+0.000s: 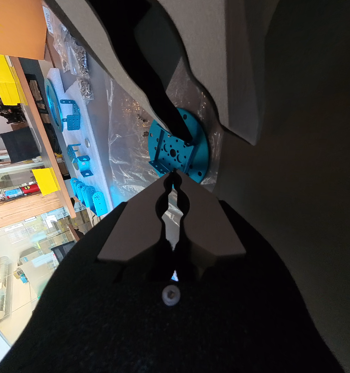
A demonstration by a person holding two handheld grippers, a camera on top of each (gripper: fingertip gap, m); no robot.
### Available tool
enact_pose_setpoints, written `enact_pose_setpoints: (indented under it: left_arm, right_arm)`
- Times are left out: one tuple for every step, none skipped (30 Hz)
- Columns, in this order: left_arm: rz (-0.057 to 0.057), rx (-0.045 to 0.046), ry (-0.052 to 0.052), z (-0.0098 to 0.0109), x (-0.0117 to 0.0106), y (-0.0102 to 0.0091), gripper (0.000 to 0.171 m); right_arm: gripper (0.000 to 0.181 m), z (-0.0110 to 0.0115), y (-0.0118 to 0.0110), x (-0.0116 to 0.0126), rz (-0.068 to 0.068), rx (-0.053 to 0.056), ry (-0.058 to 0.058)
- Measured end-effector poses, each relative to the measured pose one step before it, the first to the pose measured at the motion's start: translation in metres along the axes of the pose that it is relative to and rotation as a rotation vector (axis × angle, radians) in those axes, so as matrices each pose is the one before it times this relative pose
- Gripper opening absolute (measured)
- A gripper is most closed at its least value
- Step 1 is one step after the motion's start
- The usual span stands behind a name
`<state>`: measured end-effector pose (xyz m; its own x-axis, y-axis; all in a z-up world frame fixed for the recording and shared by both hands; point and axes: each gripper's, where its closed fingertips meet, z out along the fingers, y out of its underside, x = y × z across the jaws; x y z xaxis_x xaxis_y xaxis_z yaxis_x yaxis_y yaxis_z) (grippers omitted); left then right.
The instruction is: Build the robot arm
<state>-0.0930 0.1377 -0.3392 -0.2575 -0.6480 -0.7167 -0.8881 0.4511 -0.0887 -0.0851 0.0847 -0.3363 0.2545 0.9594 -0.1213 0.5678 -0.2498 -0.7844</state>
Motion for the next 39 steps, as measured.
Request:
enact_pose_setpoints:
  left_arm:
    - [-0.0025,0.00381,-0.0055,-0.00036,-0.00086,-0.00028,0.000]
    - [-0.0086,0.00904,-0.0091,-0.00096,-0.00149,-0.00048,0.000]
    - [-0.0144,0.01330,-0.0108,-0.00128,-0.00180,-0.00069,0.000]
    - [-0.0198,0.02024,-0.0194,-0.00179,-0.00301,-0.00105,0.000]
    - [-0.0241,0.02854,-0.0206,-0.00248,-0.00332,-0.00195,0.000]
    - [-0.0321,0.03320,-0.0178,-0.00276,-0.00342,-0.00259,0.000]
    - [-0.0364,0.03946,-0.0202,-0.00288,-0.00406,-0.00364,0.000]
    - [-0.0357,0.04772,-0.0231,-0.00304,-0.00472,-0.00512,0.000]
    - [-0.0320,0.05279,-0.0212,-0.00306,-0.00442,-0.00620,0.000]
    - [-0.0257,0.05882,-0.0217,-0.00304,-0.00448,-0.00769,0.000]
    - [-0.0277,0.06761,-0.0171,-0.00316,-0.00394,-0.00928,0.000]
    - [-0.0338,0.06263,-0.0061,-0.00237,-0.00284,-0.00894,0.000]
    - [-0.0284,0.05220,-0.0098,-0.00181,-0.00327,-0.00781,0.000]
    - [-0.0153,0.04811,-0.0102,-0.00157,-0.00289,-0.00745,0.000]
    - [-0.0104,0.03946,-0.0068,-0.00118,-0.00217,-0.00652,0.000]
    - [-0.0116,0.03062,-0.0031,-0.00065,-0.00181,-0.00518,0.000]
    - [-0.0120,0.02647,0.0028,-0.00058,-0.00092,-0.00457,0.000]
    - [-0.0067,0.02502,0.0000,-0.00064,-0.00086,-0.00438,0.000]
    - [0.0027,0.02273,-0.0016,-0.00052,-0.00042,-0.00409,0.000]
    - [0.0068,0.01653,0.0000,-0.00021,0.00006,-0.00346,0.000]
    - [0.0065,0.01056,0.0042,0.00010,0.00069,-0.00259,0.000]
    - [0.0064,0.00792,0.0047,0.00013,0.00085,-0.00225,0.000]
    - [0.0080,0.00689,0.0021,-0.00002,0.00058,-0.00200,0.000]
    - [0.0089,0.00213,0.0045,0.00001,0.00095,-0.00127,0.000]
    - [0.0089,0.00304,0.0008,-0.00019,0.00039,-0.00128,0.000]
    - [0.0058,0.00442,0.0001,-0.00024,0.00019,-0.00141,0.000]
    - [-0.0001,0.00212,0.0022,-0.00023,0.00034,-0.00114,0.000]
    - [-0.0004,0.00287,-0.0005,-0.00019,0.00005,-0.00101,0.000]
    - [0.0034,0.00269,-0.0023,-0.00018,-0.00018,-0.00085,0.000]
    - [0.0037,0.00185,-0.0002,-0.00011,0.00012,-0.00094,0.000]
    - [0.0027,0.00012,-0.0002,-0.00003,0.00028,-0.00072,0.000]
    - [0.0046,0.00057,-0.0046,-0.00006,-0.00033,-0.00062,0.000]
    - [0.0031,0.00105,-0.0039,-0.00023,-0.00023,-0.00067,0.000]
    - [-0.0027,-0.00051,-0.0016,-0.00006,-0.00026,-0.00029,0.000]
    - [-0.0080,0.00199,-0.0038,-0.00012,-0.00051,-0.00052,0.000]
    - [-0.0152,0.00478,-0.0057,-0.00011,-0.00087,-0.00080,0.000]
    - [-0.0257,0.00267,-0.0045,0.00007,-0.00099,-0.00040,0.000]
    - [-0.0323,0.00481,0.0001,-0.00005,-0.00072,-0.00072,0.000]
    - [-0.0366,0.01133,0.0049,-0.00040,-0.00005,-0.00143,0.000]
  right_arm:
    - [0.051,-0.00067,-0.00057,0.00015,0.0000,0.0049,-0.0001]
    - [0.051,-0.00151,-0.00110,0.00021,0.0017,0.0086,-0.0029]
    - [0.051,-0.00261,-0.00216,0.00045,0.0041,0.0152,-0.0064]
    - [0.051,-0.00427,-0.00381,0.00203,0.0134,0.0268,-0.0056]
    - [0.049,-0.00519,-0.00522,0.00420,0.0268,0.0357,-0.0015]
    - [0.046,-0.00562,-0.00562,0.00437,0.0363,0.0381,-0.0068]
    - [0.043,-0.00587,-0.00638,0.00438,0.0448,0.0442,-0.0115]
    - [0.039,-0.00572,-0.00674,0.00509,0.0562,0.0487,-0.0109]
    - [0.036,-0.00523,-0.00648,0.00434,0.0720,0.0477,-0.0203]
    - [0.035,-0.00467,-0.00613,0.00280,0.0896,0.0473,-0.0357]
    - [0.034,-0.00417,-0.00570,-0.00001,0.1007,0.0443,-0.0581]
    - [0.032,-0.00422,-0.00607,-0.00266,0.1048,0.0445,-0.0753]
    - [0.027,-0.00439,-0.00597,-0.00468,0.0920,0.0394,-0.0816]
    - [0.022,-0.00360,-0.00496,-0.00567,0.0634,0.0327,-0.0739]
    - [0.017,-0.00259,-0.00329,-0.00524,0.0374,0.0226,-0.0575]
    - [0.014,-0.00081,-0.00004,-0.00380,0.0182,-0.0003,-0.0368]
    - [0.014,0.00100,0.00175,-0.00368,0.0139,-0.0109,-0.0327]
    - [0.016,0.00202,0.00214,-0.00304,0.0216,-0.0122,-0.0278]
    - [0.017,0.00233,0.00158,-0.00547,0.0246,-0.0051,-0.0452]
    - [0.017,0.00207,0.00113,-0.00373,0.0317,-0.0011,-0.0372]
    - [0.016,0.00144,0.00190,-0.00151,0.0287,-0.0055,-0.0248]
    - [0.016,0.00076,0.00084,-0.00282,0.0269,0.0014,-0.0329]
    - [0.015,0.00033,0.00015,-0.00313,0.0240,0.0047,-0.0322]
    - [0.015,0.00051,0.00078,-0.00276,0.0174,-0.0014,-0.0269]
    - [0.015,0.00025,0.00036,-0.00176,0.0140,-0.0004,-0.0151]
    - [0.013,0.00001,0.00094,-0.00073,0.0055,-0.0047,-0.0064]
    - [0.012,-0.00001,0.00087,0.00005,0.0028,-0.0054,0.0005]
    - [0.010,0.00005,0.00037,-0.00044,-0.0003,-0.0020,-0.0018]
    - [0.008,0.00013,0.00005,-0.00005,0.0017,0.0003,0.0005]
    - [0.004,0.00005,0.00098,0.00136,-0.0008,-0.0049,0.0086]
    - [0.003,0.00001,0.00090,0.00032,-0.0014,-0.0046,0.0017]
    - [0.002,-0.00020,-0.00014,-0.00054,0.0069,0.0018,-0.0051]
    - [0.001,0.00003,0.00039,-0.00012,0.0012,-0.0018,0.0007]
    - [0.000,-0.00006,0.00021,-0.00018,-0.0027,-0.0010,0.0017]
    - [0.000,0.00012,-0.00011,-0.00049,-0.0029,0.0004,0.0013]
    - [0.000,0.00025,-0.00032,-0.00102,-0.0055,0.0006,-0.0013]
    - [0.000,0.00002,-0.00102,-0.00053,-0.0142,0.0055,0.0033]
    - [0.000,0.00004,-0.00051,-0.00043,-0.0137,0.0035,0.0031]
    - [0.000,0.00025,0.00083,-0.00141,-0.0030,-0.0064,-0.0059]
